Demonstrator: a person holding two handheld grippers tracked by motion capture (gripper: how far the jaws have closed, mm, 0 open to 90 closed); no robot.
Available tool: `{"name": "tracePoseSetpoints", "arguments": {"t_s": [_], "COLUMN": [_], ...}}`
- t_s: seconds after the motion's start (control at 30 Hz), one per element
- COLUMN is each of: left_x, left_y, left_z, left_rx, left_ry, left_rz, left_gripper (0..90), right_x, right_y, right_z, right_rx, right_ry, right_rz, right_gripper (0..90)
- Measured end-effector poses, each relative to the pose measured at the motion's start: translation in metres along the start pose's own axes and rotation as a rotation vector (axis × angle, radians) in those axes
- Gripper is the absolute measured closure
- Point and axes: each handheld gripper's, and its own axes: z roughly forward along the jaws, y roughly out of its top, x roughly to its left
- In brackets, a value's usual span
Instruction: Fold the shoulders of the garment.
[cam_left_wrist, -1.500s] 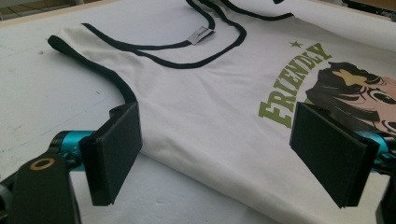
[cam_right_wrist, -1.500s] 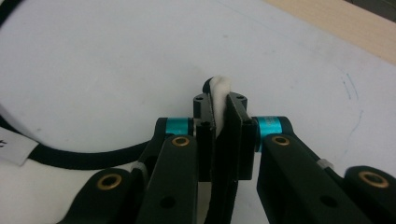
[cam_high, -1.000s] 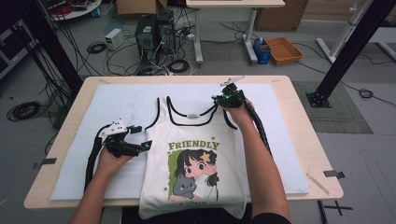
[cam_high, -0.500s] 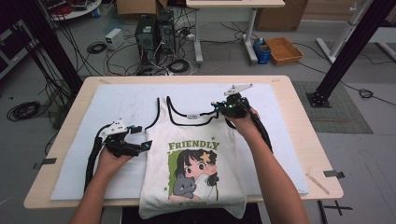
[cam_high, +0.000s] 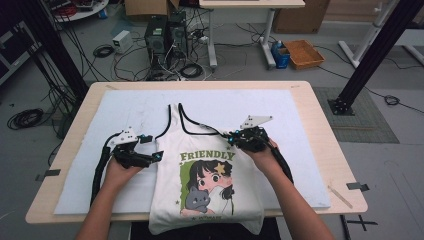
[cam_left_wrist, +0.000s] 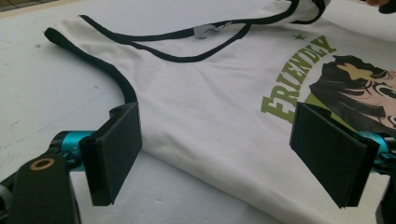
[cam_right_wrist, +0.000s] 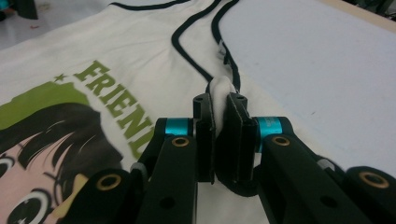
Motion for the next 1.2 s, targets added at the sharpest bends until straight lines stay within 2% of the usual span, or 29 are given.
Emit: {"name": "tracePoseSetpoints", "arguments": {"t_s": [0.13, 0.17, 0.2, 0.23, 0.27, 0.3, 0.33, 0.4, 0.43, 0.57, 0.63, 0.7, 0.73, 0.8, 0.9, 1.03, 1.2], "left_x": [0.000, 0.000, 0.000, 0.000, 0.000, 0.000, 0.000, 0.000, 0.000, 0.000, 0.000, 0.000, 0.000, 0.000, 0.000, 0.001, 0.001], "left_y": [0.000, 0.000, 0.000, 0.000, 0.000, 0.000, 0.000, 0.000, 0.000, 0.000, 0.000, 0.000, 0.000, 0.000, 0.000, 0.000, 0.000], "left_z": [0.000, 0.000, 0.000, 0.000, 0.000, 0.000, 0.000, 0.000, 0.000, 0.001, 0.001, 0.001, 0.001, 0.001, 0.001, 0.000, 0.000], "left_rx": [0.001, 0.001, 0.001, 0.001, 0.001, 0.000, -0.001, 0.001, 0.004, 0.008, 0.008, 0.008, 0.008, 0.008, 0.004, 0.003, 0.003], "left_ry": [0.001, 0.001, 0.001, 0.000, -0.002, -0.003, -0.002, 0.000, 0.002, 0.003, 0.002, 0.003, 0.003, 0.003, 0.000, -0.002, -0.004], "left_rz": [0.003, 0.003, 0.003, 0.003, 0.001, 0.001, -0.002, -0.002, 0.004, 0.002, 0.001, 0.001, 0.001, 0.002, -0.003, -0.007, -0.008], "left_gripper": [17.0, 17.0, 17.0, 17.0, 17.0, 17.0, 17.0, 17.0, 17.0, 17.0, 17.0, 17.0, 17.0, 17.0, 17.0, 17.0, 17.0], "right_x": [0.010, 0.015, 0.015, 0.017, 0.020, 0.020, 0.021, 0.021, 0.020, 0.020, 0.020, 0.021, 0.021, 0.024, 0.028, 0.031, 0.032], "right_y": [-0.010, -0.017, -0.017, -0.022, -0.029, -0.029, -0.031, -0.030, -0.025, -0.016, -0.013, -0.012, -0.012, -0.013, -0.016, -0.024, -0.034], "right_z": [-0.002, -0.005, -0.005, -0.007, -0.014, -0.014, -0.021, -0.025, -0.033, -0.040, -0.037, -0.025, -0.025, -0.014, -0.004, -0.002, -0.006], "right_rx": [0.011, 0.022, 0.022, 0.020, -0.004, -0.004, -0.039, -0.054, -0.085, -0.121, -0.114, -0.072, -0.072, -0.023, 0.041, 0.082, 0.121], "right_ry": [-0.004, -0.009, -0.009, -0.013, -0.018, -0.018, -0.018, -0.016, -0.011, -0.010, -0.016, 0.007, 0.007, 0.036, 0.052, 0.065, 0.070], "right_rz": [-0.014, -0.017, -0.017, -0.017, -0.005, -0.005, 0.016, 0.024, 0.021, 0.006, -0.009, -0.020, -0.020, -0.038, -0.058, -0.059, -0.038], "right_gripper": [77.7, 69.2, 69.2, 64.8, 57.6, 57.6, 54.6, 48.6, 47.2, 48.8, 50.8, 54.4, 54.4, 58.3, 66.6, 76.8, 76.9]}}
